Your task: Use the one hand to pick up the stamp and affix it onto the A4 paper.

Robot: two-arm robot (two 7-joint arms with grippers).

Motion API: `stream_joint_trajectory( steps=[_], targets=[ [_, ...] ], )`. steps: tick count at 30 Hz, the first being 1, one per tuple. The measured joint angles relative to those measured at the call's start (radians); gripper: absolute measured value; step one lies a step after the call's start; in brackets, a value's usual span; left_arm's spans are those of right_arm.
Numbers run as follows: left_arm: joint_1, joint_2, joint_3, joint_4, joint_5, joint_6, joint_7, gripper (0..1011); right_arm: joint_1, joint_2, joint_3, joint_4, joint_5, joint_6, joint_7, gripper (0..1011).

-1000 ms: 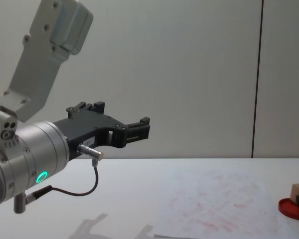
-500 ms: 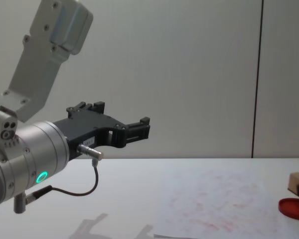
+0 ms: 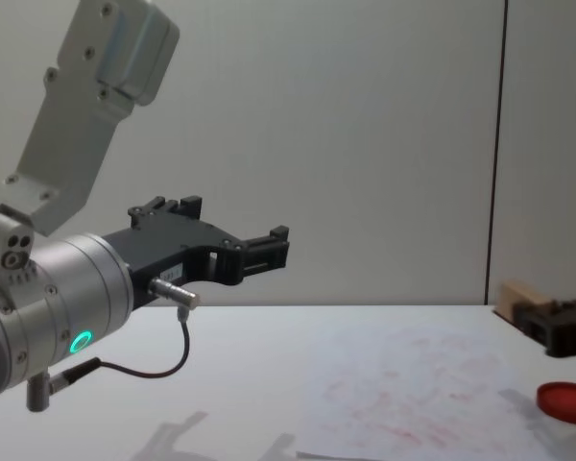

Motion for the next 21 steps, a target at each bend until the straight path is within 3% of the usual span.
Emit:
stream_joint_trajectory(
  steps=[7,21],
  targets=[
    [0.000,0.000,0.000,0.000,0.000,0.000,0.000,993,0.019,-0.025,-0.021,0.007,-0.010,0.021,0.012,218],
    [0.000,0.000,0.000,0.000,0.000,0.000,0.000,993,0.077,-0.083,-0.061,0.098,-0.054,0.053,0.006,218]
  ],
)
